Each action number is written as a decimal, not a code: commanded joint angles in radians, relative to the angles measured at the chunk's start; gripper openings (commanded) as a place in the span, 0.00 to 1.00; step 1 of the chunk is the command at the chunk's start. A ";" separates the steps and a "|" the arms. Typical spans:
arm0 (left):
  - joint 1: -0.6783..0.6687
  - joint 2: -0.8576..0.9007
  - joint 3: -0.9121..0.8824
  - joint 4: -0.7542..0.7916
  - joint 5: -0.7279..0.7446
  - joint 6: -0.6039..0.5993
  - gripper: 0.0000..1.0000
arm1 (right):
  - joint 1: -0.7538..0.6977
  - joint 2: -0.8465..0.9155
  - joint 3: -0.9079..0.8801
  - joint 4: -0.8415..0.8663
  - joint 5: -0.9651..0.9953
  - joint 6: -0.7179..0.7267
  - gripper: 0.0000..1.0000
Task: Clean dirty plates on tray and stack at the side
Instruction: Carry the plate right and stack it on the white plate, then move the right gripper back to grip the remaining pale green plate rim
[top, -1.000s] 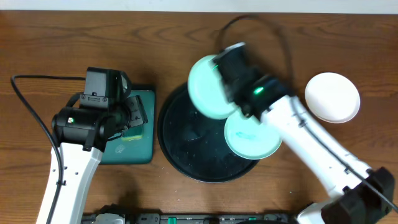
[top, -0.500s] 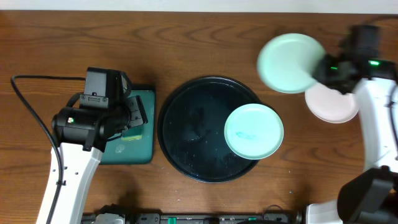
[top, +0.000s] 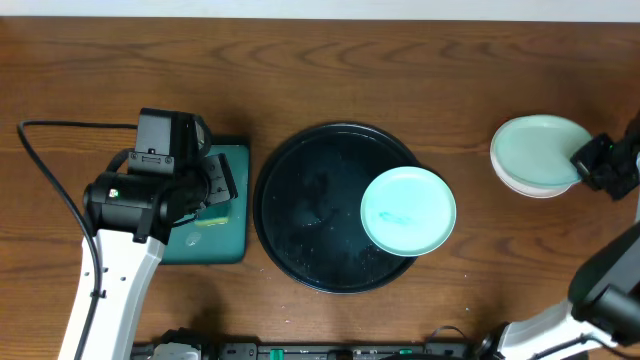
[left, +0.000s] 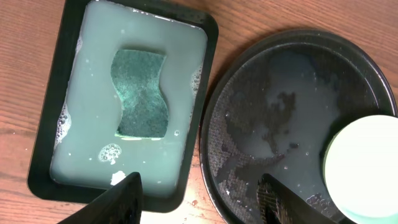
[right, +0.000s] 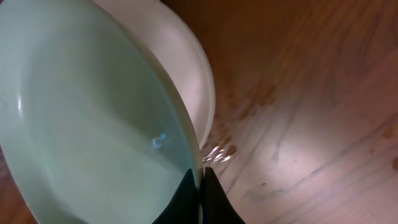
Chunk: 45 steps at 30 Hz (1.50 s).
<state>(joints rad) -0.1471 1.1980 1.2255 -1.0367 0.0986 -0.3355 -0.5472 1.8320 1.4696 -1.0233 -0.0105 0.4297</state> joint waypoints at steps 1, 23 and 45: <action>-0.003 0.004 0.014 -0.003 -0.005 0.013 0.60 | -0.021 0.050 0.007 0.002 0.024 0.012 0.02; -0.003 0.004 0.014 -0.002 -0.006 0.013 0.60 | 0.022 0.067 0.019 0.033 -0.235 -0.143 0.31; -0.003 0.004 0.008 -0.003 -0.005 0.013 0.60 | 0.562 -0.229 -0.001 -0.227 -0.266 -0.160 0.99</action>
<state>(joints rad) -0.1471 1.1988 1.2255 -1.0367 0.0982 -0.3355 -0.0116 1.5993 1.4818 -1.2236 -0.3237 0.2317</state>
